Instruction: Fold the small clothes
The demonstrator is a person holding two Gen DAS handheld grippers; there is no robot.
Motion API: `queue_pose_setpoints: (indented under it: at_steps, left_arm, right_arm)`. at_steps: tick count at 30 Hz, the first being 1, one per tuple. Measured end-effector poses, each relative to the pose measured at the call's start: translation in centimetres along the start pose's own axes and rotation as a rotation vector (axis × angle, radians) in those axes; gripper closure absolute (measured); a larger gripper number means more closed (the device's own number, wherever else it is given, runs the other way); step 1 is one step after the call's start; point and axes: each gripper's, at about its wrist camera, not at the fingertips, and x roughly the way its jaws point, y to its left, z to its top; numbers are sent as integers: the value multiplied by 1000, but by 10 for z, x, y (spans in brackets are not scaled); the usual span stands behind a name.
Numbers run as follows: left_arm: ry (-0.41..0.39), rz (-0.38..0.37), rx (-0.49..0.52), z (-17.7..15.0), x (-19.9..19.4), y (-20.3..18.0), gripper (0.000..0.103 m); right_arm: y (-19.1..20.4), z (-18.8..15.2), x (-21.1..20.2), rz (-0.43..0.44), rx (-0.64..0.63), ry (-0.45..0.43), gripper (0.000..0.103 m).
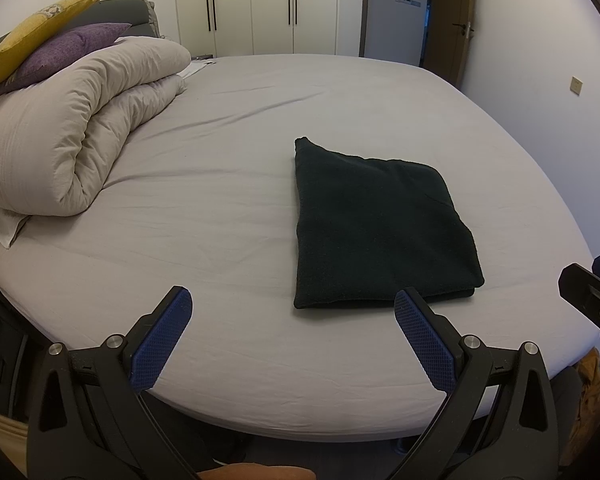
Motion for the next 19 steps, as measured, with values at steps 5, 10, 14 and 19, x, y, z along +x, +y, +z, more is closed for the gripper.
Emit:
queue_pose_setpoints:
  at_steps: [5, 10, 14, 19]
  left_arm:
    - [1, 1, 0, -1, 0, 1, 0]
    - [1, 0, 0, -2, 0, 2, 0]
    - [3, 0, 0, -1, 0, 2, 0]
    - [1, 2, 2, -4, -1, 7, 0]
  right_arm:
    - [0, 0, 0, 0, 1, 0, 0]
    - [-1, 0, 0, 1, 1, 0, 0]
    - [-1, 0, 0, 1, 1, 1, 0]
    - [-2, 1, 0, 2, 1, 1, 0]
